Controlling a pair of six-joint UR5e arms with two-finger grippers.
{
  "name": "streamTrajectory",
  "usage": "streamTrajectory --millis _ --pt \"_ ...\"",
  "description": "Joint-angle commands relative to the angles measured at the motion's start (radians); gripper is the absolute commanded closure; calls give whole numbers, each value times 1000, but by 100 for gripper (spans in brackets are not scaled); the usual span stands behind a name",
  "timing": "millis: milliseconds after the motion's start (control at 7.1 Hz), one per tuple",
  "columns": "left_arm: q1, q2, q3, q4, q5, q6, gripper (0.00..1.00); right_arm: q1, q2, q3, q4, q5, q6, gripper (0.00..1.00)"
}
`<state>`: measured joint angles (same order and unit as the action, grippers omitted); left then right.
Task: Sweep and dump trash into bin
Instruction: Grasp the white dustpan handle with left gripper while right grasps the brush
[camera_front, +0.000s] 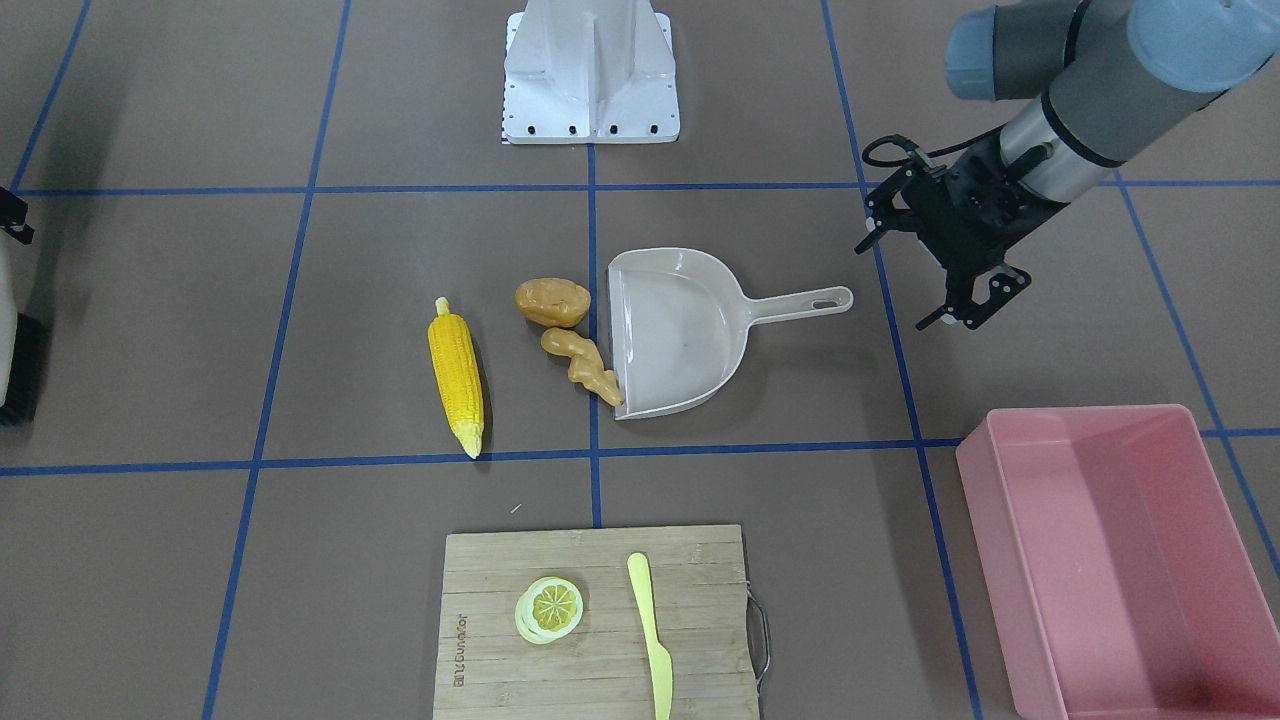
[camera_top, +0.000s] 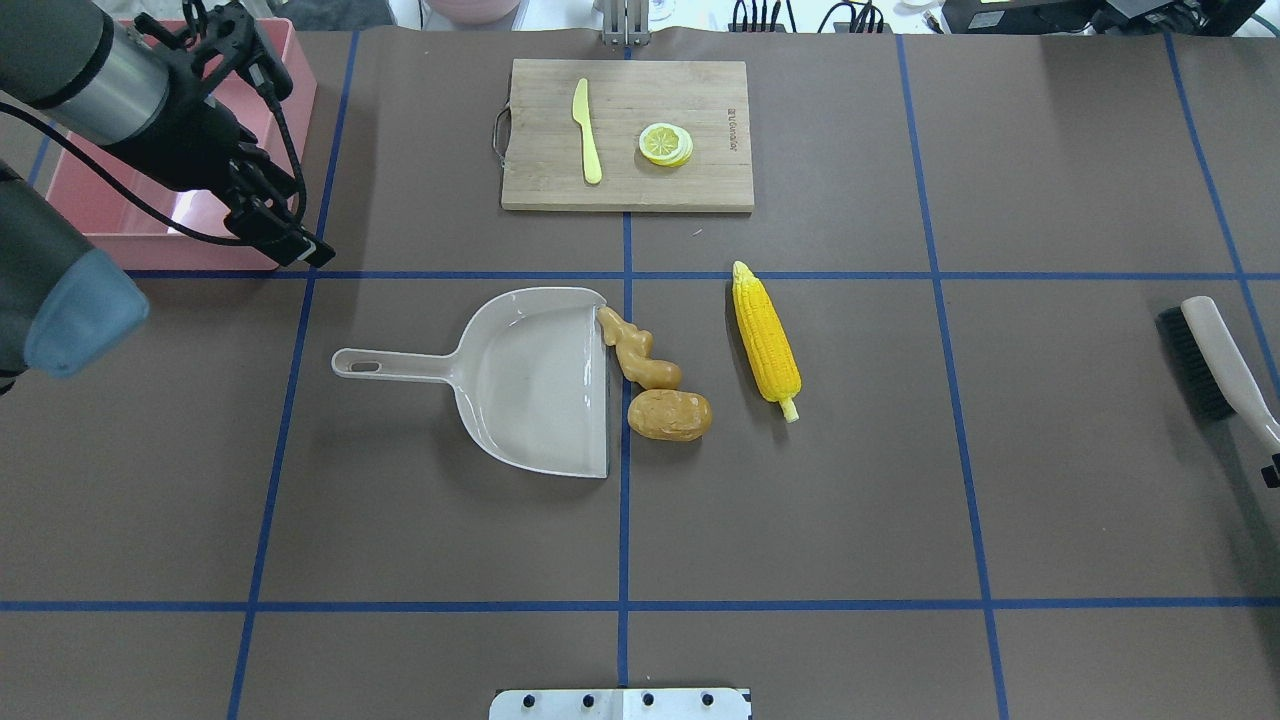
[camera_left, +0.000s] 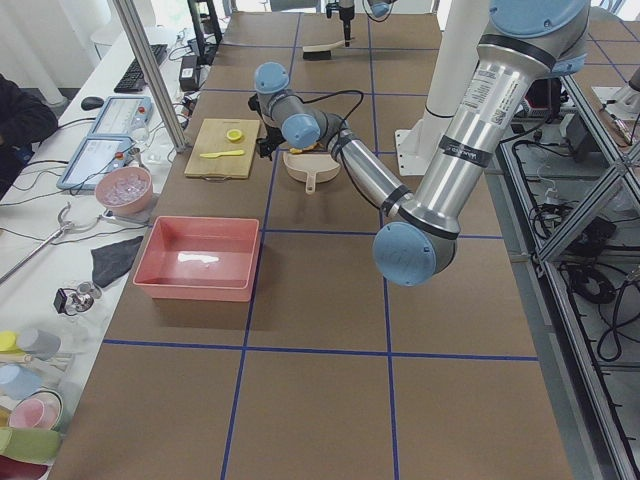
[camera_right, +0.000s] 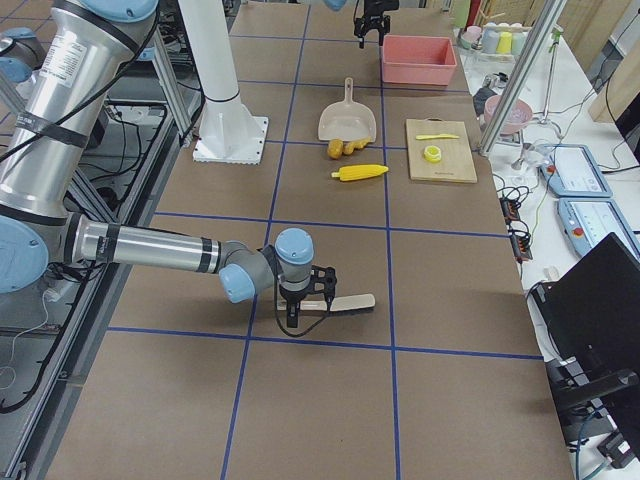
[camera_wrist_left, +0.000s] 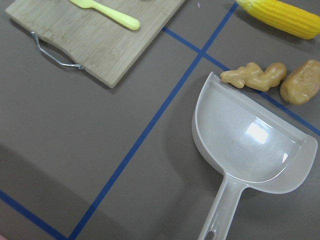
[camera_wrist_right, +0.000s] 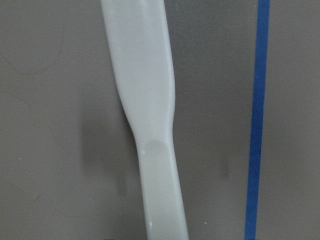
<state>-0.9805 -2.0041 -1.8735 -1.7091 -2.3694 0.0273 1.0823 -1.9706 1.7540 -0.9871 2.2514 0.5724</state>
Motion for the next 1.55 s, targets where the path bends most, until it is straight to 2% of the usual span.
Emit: streamTrajectory --millis 0,141,423,563,845,986,1268,1408 --pt "89 -50 -6 -23 13 40 1 -31 -1 -1 7 -16 3 21" --pt "95 -48 -12 18 16 45 1 -35 -1 -1 7 -19 3 32" --pt "94 -65 -24 -4 15 116 1 -35 -8 4 8 -19 1 85" --pt "92 -44 -21 -59 9 165 1 -35 -13 9 19 -18 0 100" --pt "101 5 -7 -103 13 366 1 -31 -48 18 80 -13 -11 100" --pt "100 61 -3 -130 18 461 1 -31 -48 54 79 -7 -11 100" --pt "121 86 -4 -231 12 461 2 -97 -47 146 74 -7 -2 100" --pt "129 93 -10 -251 -43 395 7 -166 -21 168 67 -21 29 100"
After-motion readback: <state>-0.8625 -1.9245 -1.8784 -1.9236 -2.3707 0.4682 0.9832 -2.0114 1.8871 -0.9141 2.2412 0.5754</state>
